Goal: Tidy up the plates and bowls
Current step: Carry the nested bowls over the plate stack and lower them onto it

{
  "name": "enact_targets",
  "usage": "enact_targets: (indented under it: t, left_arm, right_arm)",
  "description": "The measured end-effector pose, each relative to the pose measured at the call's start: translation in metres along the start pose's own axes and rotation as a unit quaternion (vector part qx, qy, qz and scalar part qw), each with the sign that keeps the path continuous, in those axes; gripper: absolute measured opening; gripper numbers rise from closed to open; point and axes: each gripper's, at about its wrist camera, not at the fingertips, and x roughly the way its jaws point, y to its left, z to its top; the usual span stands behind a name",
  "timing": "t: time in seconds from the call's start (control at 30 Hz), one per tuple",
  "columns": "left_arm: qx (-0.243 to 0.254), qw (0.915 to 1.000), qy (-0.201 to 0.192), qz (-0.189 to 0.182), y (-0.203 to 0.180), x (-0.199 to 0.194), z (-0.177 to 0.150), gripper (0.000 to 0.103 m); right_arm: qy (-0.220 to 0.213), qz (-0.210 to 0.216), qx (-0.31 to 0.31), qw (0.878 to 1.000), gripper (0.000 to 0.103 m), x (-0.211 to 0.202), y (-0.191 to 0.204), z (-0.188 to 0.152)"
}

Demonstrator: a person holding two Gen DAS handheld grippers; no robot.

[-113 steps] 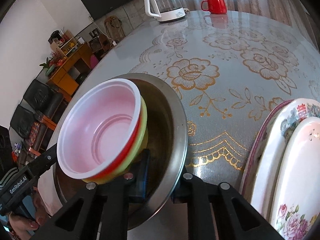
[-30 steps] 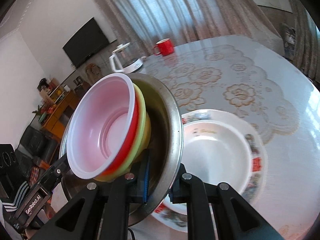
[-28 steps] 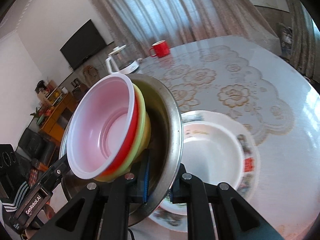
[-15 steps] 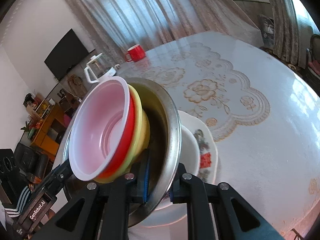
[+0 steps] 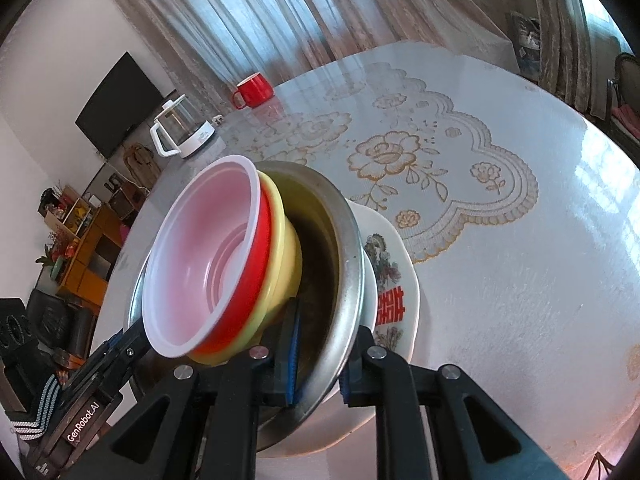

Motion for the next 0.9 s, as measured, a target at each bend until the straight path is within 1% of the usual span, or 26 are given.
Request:
enact_targets:
  t: [0.3,0.53,0.8,0.9]
  left_arm:
    - [-0.012,0.9998,0.019,0.003,0.003,0.011,-0.002,0.026]
    - [-0.019,0.9995,0.027,0.005,0.005,0.017,-0.003,0.026]
    - [-0.022,0.9993,0.03,0.002,0.007,0.018,-0.004,0.026]
    - [-0.022,0.9993,0.031,0.0,0.006,0.017,-0.004,0.026]
  right_arm:
    - [0.012,-0.016,0.005,1.0,0.016,0.007,-0.002,0.001]
    - [0.014,-0.019,0.008,1.0,0.017,0.008,-0.003,0.002]
    - [0.012,-0.004,0.018,1.0,0.024,0.0,-0.006,0.002]
    - [0.011,-0.008,0.008,1.0,0.024,-0.003,-0.004,0.0]
